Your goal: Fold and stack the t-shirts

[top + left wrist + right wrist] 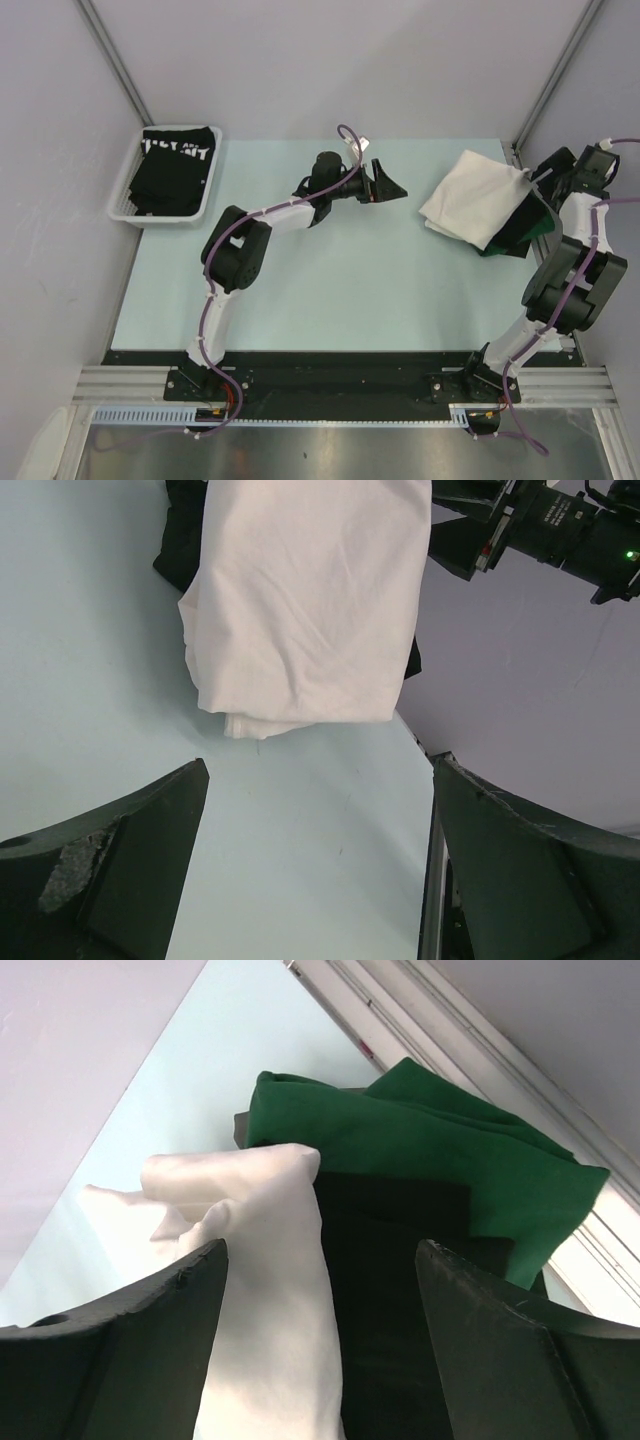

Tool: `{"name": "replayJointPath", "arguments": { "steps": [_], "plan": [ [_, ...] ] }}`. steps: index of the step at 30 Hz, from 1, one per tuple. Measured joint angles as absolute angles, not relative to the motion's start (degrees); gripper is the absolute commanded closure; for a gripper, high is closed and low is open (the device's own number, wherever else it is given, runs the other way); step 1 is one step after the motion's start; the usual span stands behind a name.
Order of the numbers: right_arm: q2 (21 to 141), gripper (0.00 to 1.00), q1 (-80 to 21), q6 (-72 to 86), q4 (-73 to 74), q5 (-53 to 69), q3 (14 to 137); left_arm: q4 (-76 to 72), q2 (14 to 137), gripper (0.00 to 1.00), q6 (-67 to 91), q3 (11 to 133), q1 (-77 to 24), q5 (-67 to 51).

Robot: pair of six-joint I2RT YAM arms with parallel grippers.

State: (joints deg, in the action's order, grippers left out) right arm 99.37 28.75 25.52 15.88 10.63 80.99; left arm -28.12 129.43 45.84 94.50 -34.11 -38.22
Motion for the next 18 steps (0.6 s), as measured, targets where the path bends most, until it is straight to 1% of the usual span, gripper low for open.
{"name": "replayJointPath", "arguments": {
  "steps": [2, 4, 6, 7, 9, 12, 13, 16, 18],
  "plan": [
    [99.9, 0.25, 28.7, 25.8, 15.4, 11.1, 80.9, -28.1, 129.4, 0.00, 45.8, 94.5, -34.1, -38.2],
    [100.3, 0.36, 28.7, 26.1, 15.1, 11.7, 80.7, -28.1, 129.4, 0.01, 45.8, 94.5, -34.1, -38.2],
    [100.7, 0.41, 28.7, 26.5, 14.7, 12.6, 80.7, -28.1, 129.4, 0.01, 45.8, 94.5, -34.1, -38.2],
    [100.8, 0.46, 28.7, 26.7, 14.6, 13.0, 80.7, -28.1, 129.4, 0.01, 45.8, 94.5, -34.1, -38.2],
    [100.9, 0.51, 28.7, 27.0, 14.4, 13.6, 80.6, -28.1, 129.4, 0.00, 45.8, 94.5, -34.0, -38.2],
    [101.1, 0.66, 28.7, 27.3, 13.8, 14.6, 80.6, -28.1, 129.4, 0.00, 45.8, 94.5, -34.0, -38.2],
    [101.2, 0.77, 28.8, 27.4, 13.6, 14.9, 80.6, -28.1, 129.4, 0.00, 45.8, 94.5, -34.0, -38.2],
    [101.9, 1.00, 28.8, 27.7, 13.1, 15.6, 80.6, -28.1, 129.4, 0.01, 45.8, 94.5, -34.0, -38.2],
    [102.2, 1.00, 28.9, 27.6, 13.1, 15.8, 80.6, -28.1, 129.4, 0.01, 45.8, 94.5, -34.0, -38.2]
  ]
}}
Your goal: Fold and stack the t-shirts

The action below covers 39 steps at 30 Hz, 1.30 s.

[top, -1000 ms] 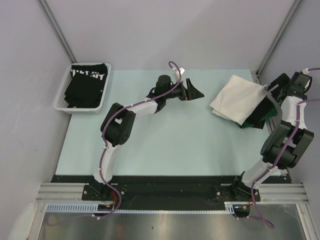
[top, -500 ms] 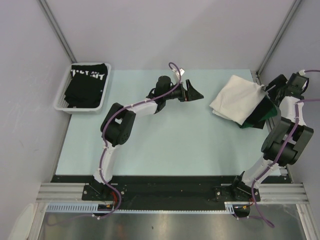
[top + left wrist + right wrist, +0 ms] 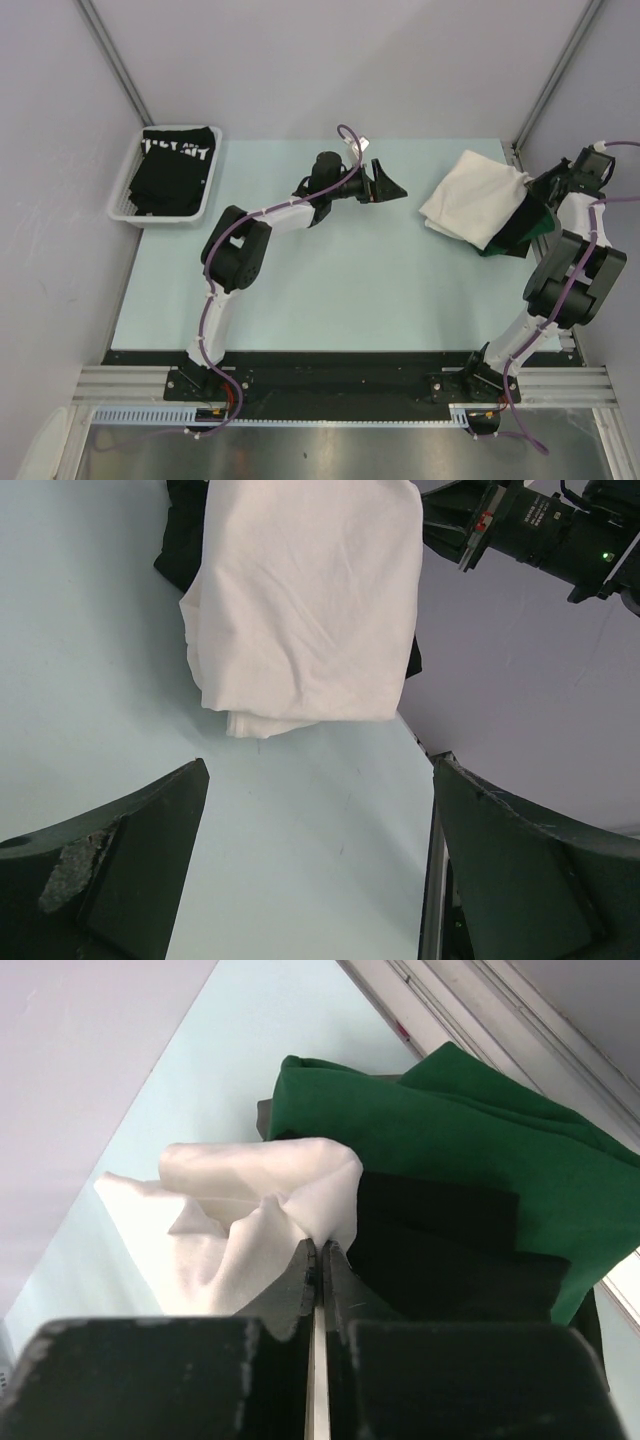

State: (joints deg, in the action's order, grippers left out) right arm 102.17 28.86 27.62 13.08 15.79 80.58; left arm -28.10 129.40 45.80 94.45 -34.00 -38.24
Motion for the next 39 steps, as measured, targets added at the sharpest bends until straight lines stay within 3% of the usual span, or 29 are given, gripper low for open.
{"name": "replayJointPath", "arguments": {
  "steps": [39],
  "plan": [
    [102.4, 1.00, 32.2, 24.7, 19.0, 17.0, 87.2, -29.2, 129.4, 0.00, 46.5, 93.9, -33.5, -39.2]
  ]
}}
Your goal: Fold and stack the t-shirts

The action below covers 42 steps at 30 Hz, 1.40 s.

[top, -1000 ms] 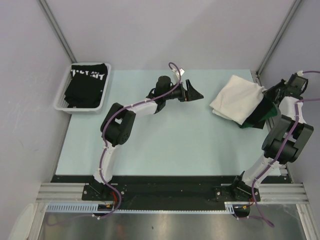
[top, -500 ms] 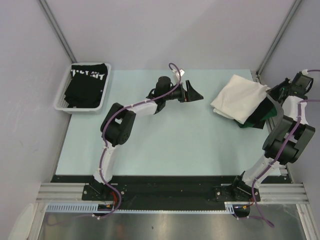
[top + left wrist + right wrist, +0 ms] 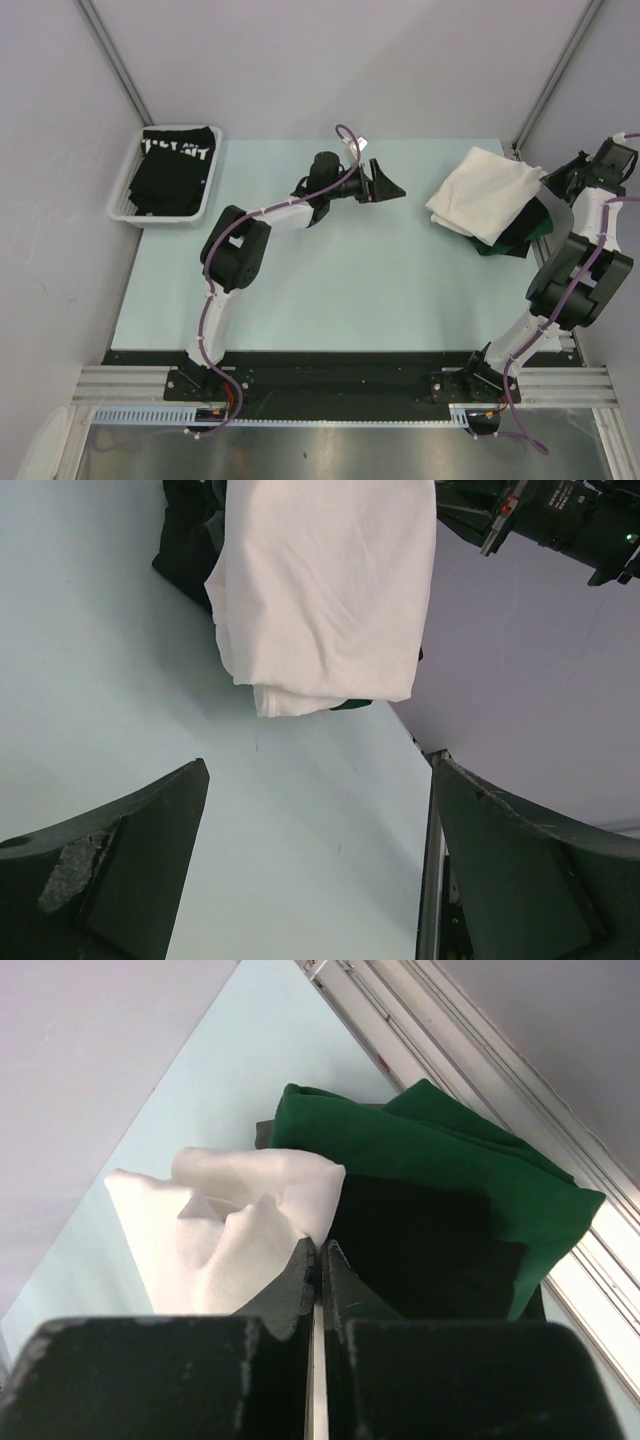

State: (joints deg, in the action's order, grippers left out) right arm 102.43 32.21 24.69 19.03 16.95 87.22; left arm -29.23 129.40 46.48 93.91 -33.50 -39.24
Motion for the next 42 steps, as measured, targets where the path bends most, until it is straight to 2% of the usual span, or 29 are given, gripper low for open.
{"name": "replayJointPath", "arguments": {
  "steps": [16, 42],
  "plan": [
    [102.4, 1.00, 33.2, 21.0, 21.0, 15.0, 87.1, -29.5, 129.6, 0.00, 46.9, 94.1, -33.9, -39.2],
    [102.3, 1.00, 33.8, 17.7, 22.5, 15.0, 87.0, -34.1, 156.2, 0.01, 55.7, 124.7, -41.4, -39.2]
  ]
}}
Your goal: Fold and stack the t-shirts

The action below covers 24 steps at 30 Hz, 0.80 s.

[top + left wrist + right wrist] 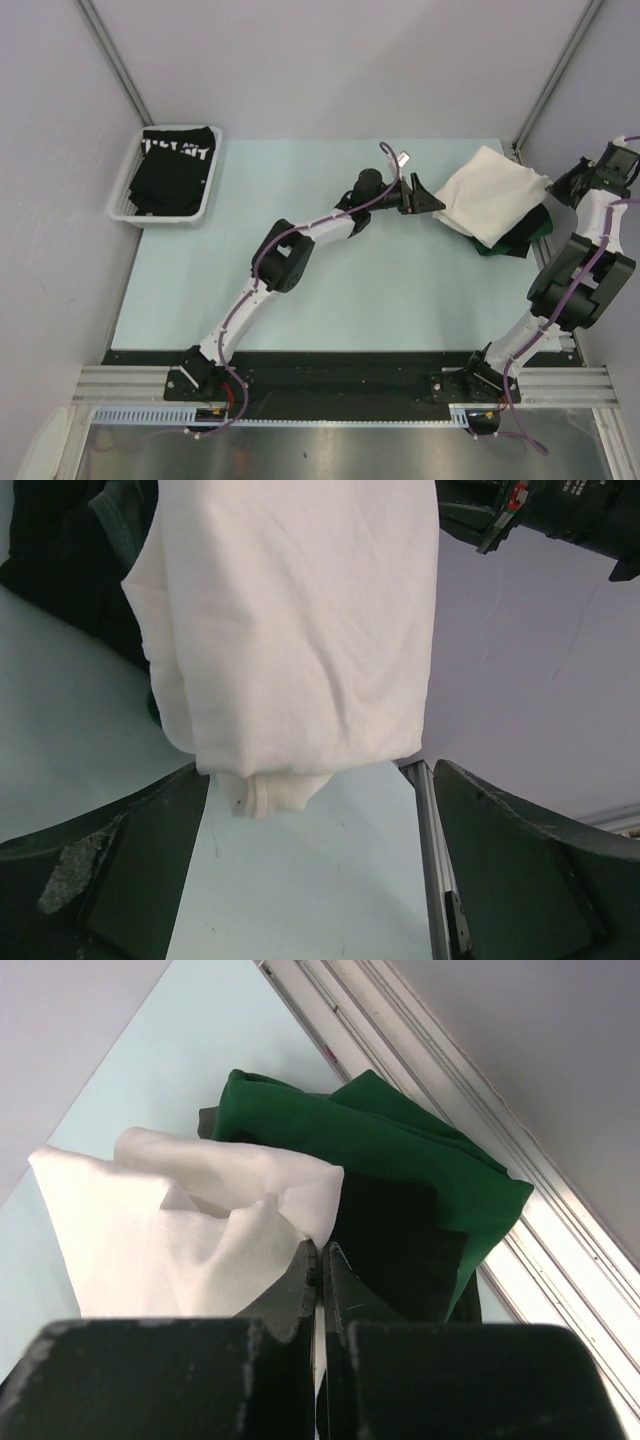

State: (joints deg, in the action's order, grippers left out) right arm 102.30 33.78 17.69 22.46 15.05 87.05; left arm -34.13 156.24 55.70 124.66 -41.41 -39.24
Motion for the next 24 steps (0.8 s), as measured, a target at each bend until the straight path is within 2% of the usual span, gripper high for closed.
{"name": "replayJointPath", "arguments": {
  "steps": [16, 18, 20, 22, 24],
  "plan": [
    [102.3, 1.00, 33.8, 17.7, 22.4, 15.5, 87.0, -25.5, 160.7, 0.02, 55.1, 131.8, -41.7, -38.6],
    [102.3, 1.00, 33.9, 17.7, 22.4, 15.6, 87.0, -25.5, 161.4, 0.09, 55.5, 132.5, -41.9, -38.5],
    [102.3, 1.00, 33.9, 17.7, 22.4, 15.6, 87.0, -25.7, 162.1, 0.37, 56.1, 133.1, -42.3, -38.3],
    [102.3, 1.00, 33.9, 17.7, 22.4, 15.6, 87.0, -26.1, 162.9, 0.60, 57.3, 134.0, -42.6, -38.1],
    [102.3, 1.00, 33.9, 17.7, 22.4, 15.6, 87.0, -27.0, 163.7, 0.67, 58.4, 134.5, -42.8, -38.0]
  ]
}}
